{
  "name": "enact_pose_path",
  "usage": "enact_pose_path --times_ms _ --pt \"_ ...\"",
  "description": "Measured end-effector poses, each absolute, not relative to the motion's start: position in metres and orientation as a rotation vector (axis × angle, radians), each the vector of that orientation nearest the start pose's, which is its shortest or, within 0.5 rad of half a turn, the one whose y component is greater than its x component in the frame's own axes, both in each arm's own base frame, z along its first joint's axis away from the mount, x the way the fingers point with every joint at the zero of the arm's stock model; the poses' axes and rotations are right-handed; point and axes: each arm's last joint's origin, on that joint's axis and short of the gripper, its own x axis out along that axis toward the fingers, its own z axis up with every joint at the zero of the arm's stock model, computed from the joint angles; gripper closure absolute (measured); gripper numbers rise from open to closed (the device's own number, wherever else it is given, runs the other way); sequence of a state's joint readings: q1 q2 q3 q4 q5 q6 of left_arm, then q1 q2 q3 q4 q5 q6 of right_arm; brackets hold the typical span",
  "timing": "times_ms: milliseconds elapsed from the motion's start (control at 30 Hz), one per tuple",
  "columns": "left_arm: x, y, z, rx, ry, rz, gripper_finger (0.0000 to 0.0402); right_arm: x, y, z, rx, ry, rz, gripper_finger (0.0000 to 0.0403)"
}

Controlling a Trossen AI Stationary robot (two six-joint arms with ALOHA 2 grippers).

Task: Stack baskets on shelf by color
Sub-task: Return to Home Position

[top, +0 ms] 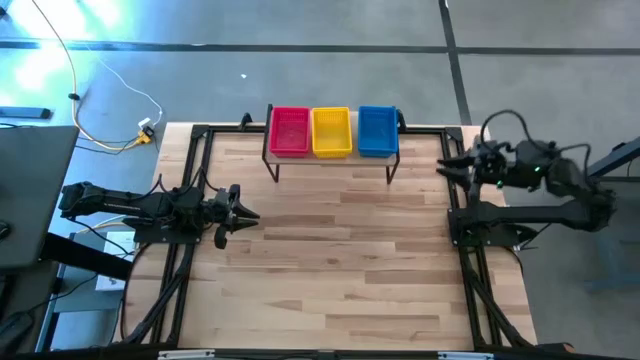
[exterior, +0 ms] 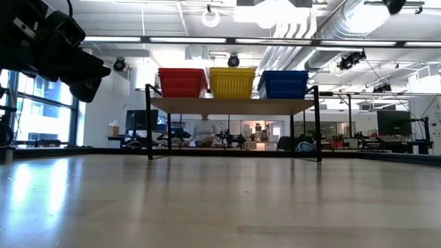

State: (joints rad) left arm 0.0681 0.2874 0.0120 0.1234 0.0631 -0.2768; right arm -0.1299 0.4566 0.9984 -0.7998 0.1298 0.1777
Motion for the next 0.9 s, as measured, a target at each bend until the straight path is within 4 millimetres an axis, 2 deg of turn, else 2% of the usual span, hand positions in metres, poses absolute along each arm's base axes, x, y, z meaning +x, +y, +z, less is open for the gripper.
enact_pose_path --times_ms 267,467,600,900 --pt "0.114 0.006 0.155 -0.286 0.150 0.026 0.0316 0.064 -0.010 0.299 0.249 0.138 -0.198 0.0299" --pt "0.114 0.006 0.155 -0.286 0.150 0.026 0.0316 0.071 -0.011 0.257 0.320 0.096 -0.191 0.0299" --pt "0.114 0.006 0.155 -0.286 0.150 0.025 0.0316 0.073 -0.011 0.238 0.321 0.089 -0.191 0.0299" --pt "0.114 0.006 0.155 -0.286 0.149 0.025 0.0316 0.076 -0.011 0.216 0.330 0.016 -0.188 0.0299"
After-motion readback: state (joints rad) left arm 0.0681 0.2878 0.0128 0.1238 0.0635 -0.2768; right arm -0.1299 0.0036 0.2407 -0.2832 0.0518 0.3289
